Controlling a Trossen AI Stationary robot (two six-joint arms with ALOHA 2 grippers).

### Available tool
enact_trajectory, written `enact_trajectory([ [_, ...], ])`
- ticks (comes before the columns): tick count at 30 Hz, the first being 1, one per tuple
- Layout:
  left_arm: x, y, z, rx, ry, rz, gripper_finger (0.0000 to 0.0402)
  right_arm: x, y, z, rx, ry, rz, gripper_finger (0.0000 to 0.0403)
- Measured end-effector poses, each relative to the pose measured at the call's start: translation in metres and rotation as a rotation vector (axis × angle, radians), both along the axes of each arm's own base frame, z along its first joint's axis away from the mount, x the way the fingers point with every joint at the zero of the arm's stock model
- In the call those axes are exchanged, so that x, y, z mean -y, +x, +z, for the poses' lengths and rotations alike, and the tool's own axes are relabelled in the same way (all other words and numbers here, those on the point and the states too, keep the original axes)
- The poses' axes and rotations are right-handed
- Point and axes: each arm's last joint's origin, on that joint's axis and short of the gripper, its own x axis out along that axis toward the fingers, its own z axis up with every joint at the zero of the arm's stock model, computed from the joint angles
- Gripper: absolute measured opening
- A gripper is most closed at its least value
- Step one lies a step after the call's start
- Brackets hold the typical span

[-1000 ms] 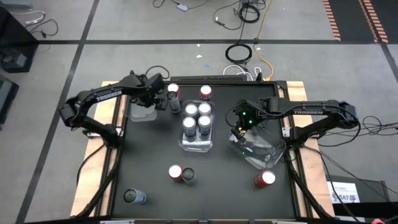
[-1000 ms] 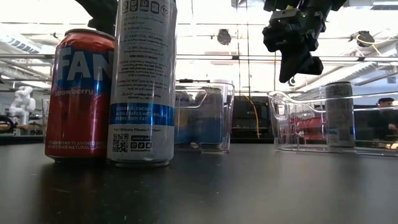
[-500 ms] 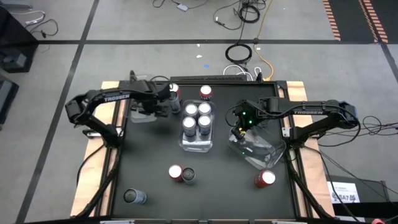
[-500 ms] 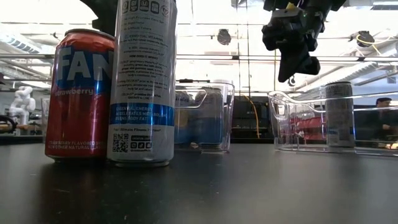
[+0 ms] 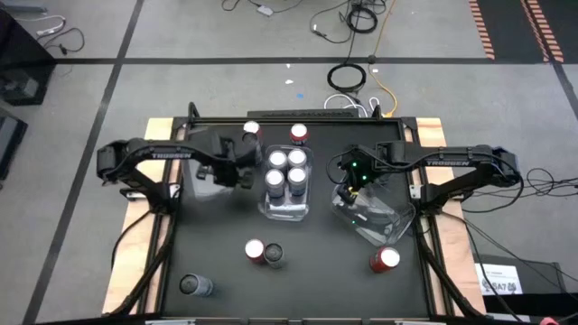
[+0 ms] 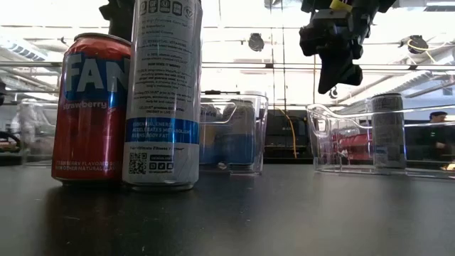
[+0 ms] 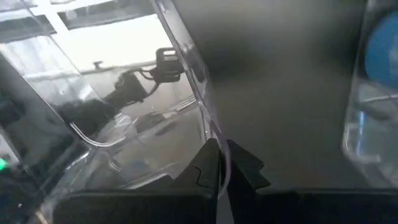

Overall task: Sort soda cans
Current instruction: Move the top transparent bin to the middle left of the table

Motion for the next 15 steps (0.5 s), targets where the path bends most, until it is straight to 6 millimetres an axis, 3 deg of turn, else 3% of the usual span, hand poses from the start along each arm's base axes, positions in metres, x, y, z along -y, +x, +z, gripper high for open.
enact_trajectory([
  [9, 0.062, 0.011, 0.000, 0.044, -0.043, -0.183, 0.0031, -0.001, 0.000, 0.000, 0.005, 0.005, 0.044, 0.0000],
  [15, 0.090, 0.017, 0.000, 0.133, -0.025, -0.391, 0.0032, -0.001, 0.000, 0.000, 0.006, 0.003, 0.048, 0.0000],
])
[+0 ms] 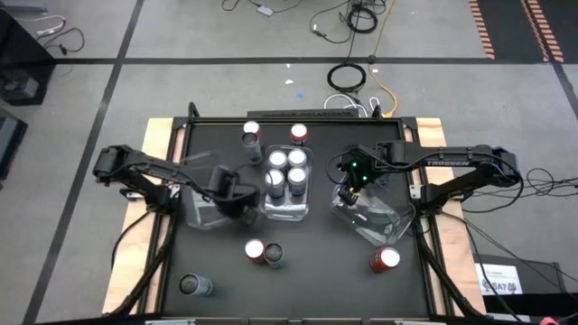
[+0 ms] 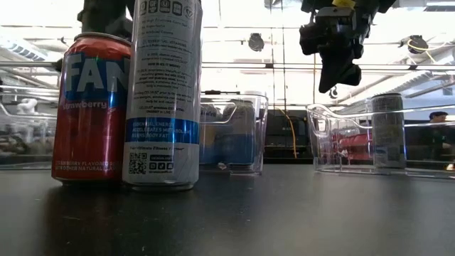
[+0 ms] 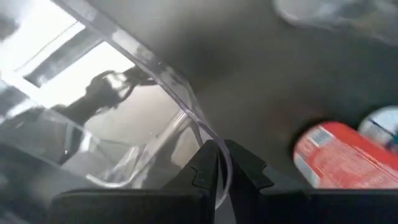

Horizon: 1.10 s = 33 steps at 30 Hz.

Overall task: Sort soda cans
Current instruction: Move the top transparent bin to the middle left of the table

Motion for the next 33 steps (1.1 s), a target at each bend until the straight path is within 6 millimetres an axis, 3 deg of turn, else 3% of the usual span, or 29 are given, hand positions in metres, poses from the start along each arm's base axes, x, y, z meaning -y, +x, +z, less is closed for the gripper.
enact_trajectory([
  [6, 0.0075, 0.0068, 0.0010, 0.097, 0.050, -0.131, 0.0033, 0.0001, 0.0004, 0.0003, 0.004, 0.002, -0.005, 0.0000],
  [20, 0.0097, 0.0078, 0.0013, 0.131, 0.053, -0.330, 0.0033, 0.0002, 0.0015, 0.0010, 0.015, 0.025, -0.049, 0.0000],
  [30, 0.0093, 0.0082, 0.0014, 0.136, 0.059, -0.350, 0.0035, 0.0006, 0.0037, 0.0023, 0.040, 0.031, -0.066, 0.0000],
  [33, 0.0076, 0.0089, 0.0015, 0.137, 0.054, -0.305, 0.0053, 0.0007, 0.0044, 0.0027, 0.049, 0.032, -0.069, 0.0000],
])
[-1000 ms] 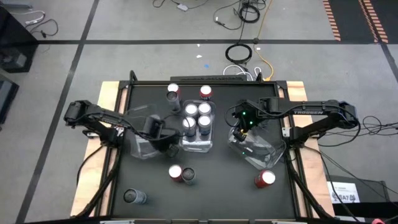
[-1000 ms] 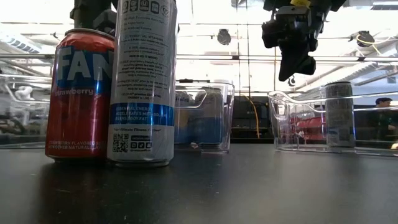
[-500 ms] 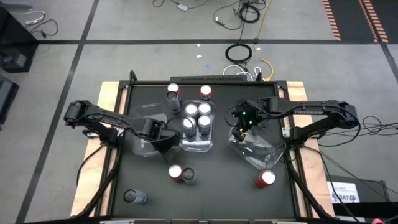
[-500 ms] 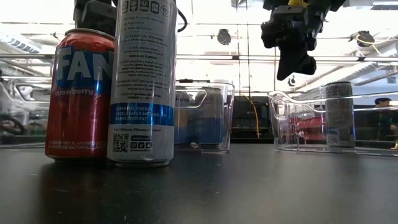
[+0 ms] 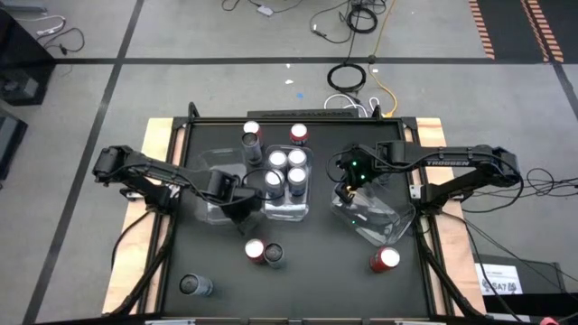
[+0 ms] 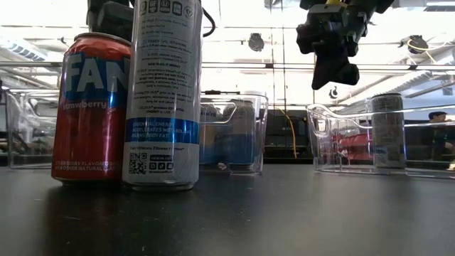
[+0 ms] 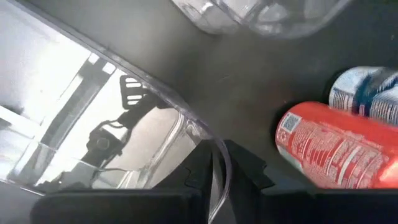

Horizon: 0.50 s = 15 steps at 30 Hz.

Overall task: Sort soda cans
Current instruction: Move the top transparent bin to the middle left of the table, then put the top right red soda can into the right transparent bin

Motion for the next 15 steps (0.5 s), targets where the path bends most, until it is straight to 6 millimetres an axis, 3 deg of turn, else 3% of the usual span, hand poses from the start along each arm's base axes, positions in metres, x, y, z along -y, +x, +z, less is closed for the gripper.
enact_trajectory([
  [8, -0.007, 0.001, 0.000, -0.007, -0.013, 0.063, 0.0142, 0.000, 0.000, 0.000, 0.001, 0.002, -0.003, 0.0000],
  [11, -0.007, -0.001, 0.004, -0.003, -0.058, 0.078, 0.0153, 0.000, 0.000, 0.000, 0.001, 0.003, -0.004, 0.0000],
  [15, -0.007, -0.005, 0.027, 0.055, -0.078, 0.082, 0.0155, 0.000, 0.000, 0.000, 0.002, 0.009, -0.013, 0.0000],
])
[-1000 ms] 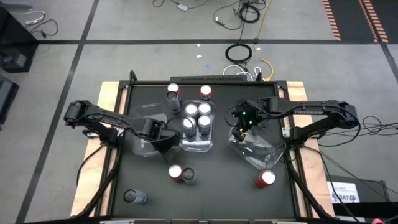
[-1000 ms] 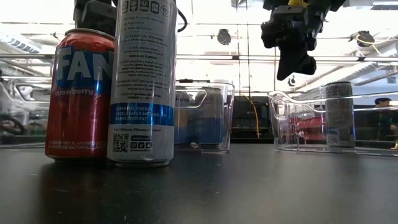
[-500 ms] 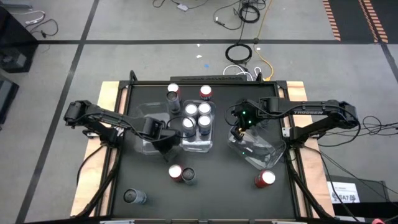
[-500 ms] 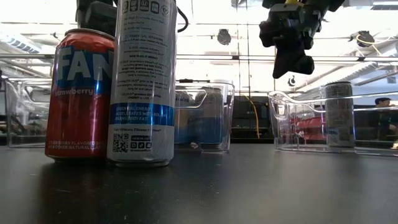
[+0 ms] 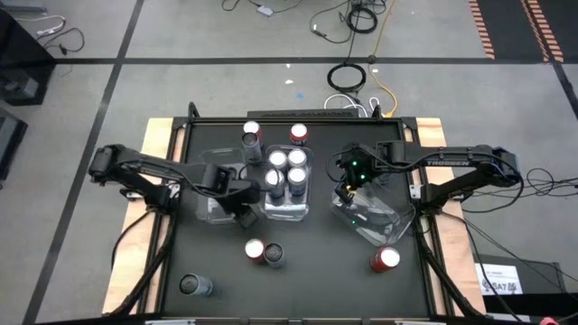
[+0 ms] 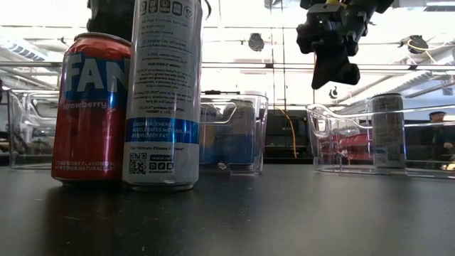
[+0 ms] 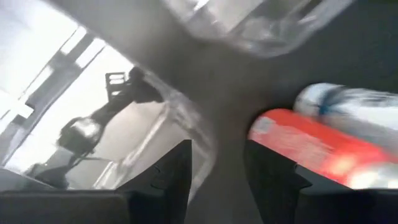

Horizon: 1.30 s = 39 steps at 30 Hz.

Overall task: Sort soda cans
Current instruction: Put the top right red soda can into the right transparent bin

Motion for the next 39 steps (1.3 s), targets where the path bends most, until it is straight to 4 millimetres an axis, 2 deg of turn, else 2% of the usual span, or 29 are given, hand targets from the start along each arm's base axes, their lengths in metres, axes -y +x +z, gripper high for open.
enact_trajectory([
  [4, -0.001, -0.007, 0.036, 0.134, 0.002, 0.010, 0.0155, 0.000, -0.001, 0.002, 0.007, 0.008, -0.014, 0.0000],
  [9, -0.007, -0.027, 0.079, 0.314, 0.083, 0.083, 0.0155, 0.000, -0.001, 0.002, 0.016, 0.002, -0.016, 0.0000],
  [14, -0.012, -0.051, 0.107, 0.454, 0.136, 0.118, 0.0155, 0.000, 0.000, 0.003, 0.027, 0.014, -0.036, 0.0000],
  [20, -0.014, -0.070, 0.120, 0.529, 0.176, 0.040, 0.0155, 0.000, 0.000, 0.003, 0.028, 0.007, -0.039, 0.0000],
  [29, -0.014, -0.074, 0.123, 0.549, 0.229, -0.050, 0.0155, 0.003, 0.001, 0.002, 0.015, -0.024, -0.143, 0.0010],
  [34, -0.015, -0.076, 0.123, 0.556, 0.290, -0.145, 0.0155, 0.007, 0.002, 0.003, 0.030, -0.005, -0.215, 0.0062],
  [39, -0.019, -0.093, 0.138, 0.648, 0.513, -0.164, 0.0155, 0.011, 0.001, 0.003, 0.030, 0.034, -0.289, 0.0139],
])
